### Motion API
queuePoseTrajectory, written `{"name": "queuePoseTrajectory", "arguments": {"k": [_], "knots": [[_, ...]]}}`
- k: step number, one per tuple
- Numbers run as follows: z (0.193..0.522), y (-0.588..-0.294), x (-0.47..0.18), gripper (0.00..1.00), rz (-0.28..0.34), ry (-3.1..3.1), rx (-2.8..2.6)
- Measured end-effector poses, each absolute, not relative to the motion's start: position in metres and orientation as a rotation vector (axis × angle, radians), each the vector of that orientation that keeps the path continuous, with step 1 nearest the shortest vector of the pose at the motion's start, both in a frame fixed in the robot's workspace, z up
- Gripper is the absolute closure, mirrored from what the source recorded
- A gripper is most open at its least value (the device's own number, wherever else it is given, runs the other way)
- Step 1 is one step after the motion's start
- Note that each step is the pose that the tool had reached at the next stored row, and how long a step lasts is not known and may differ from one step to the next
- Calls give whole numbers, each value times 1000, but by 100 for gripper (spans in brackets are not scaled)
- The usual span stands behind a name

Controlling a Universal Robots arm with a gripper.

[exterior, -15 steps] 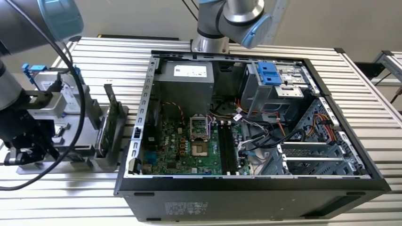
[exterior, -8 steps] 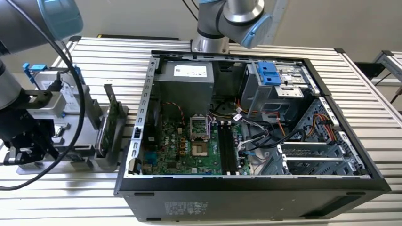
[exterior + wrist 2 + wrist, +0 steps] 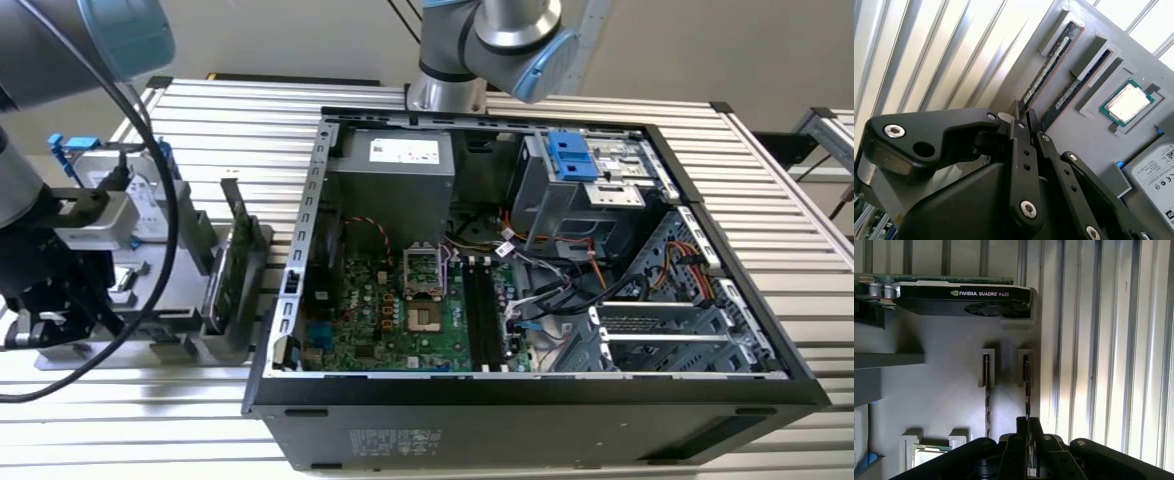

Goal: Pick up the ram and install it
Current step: 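Pick up the ram and move it above insertion slot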

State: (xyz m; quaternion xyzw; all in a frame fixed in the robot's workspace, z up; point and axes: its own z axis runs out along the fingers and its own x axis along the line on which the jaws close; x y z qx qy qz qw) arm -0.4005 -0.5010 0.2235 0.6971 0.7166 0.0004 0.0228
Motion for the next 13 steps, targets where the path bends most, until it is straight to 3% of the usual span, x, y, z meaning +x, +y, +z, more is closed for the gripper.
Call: {"name": "queuePoseTrajectory", "arguments": {"k": [13], "knots": [[232,-501,-401,100,1,2219,2159]]}}
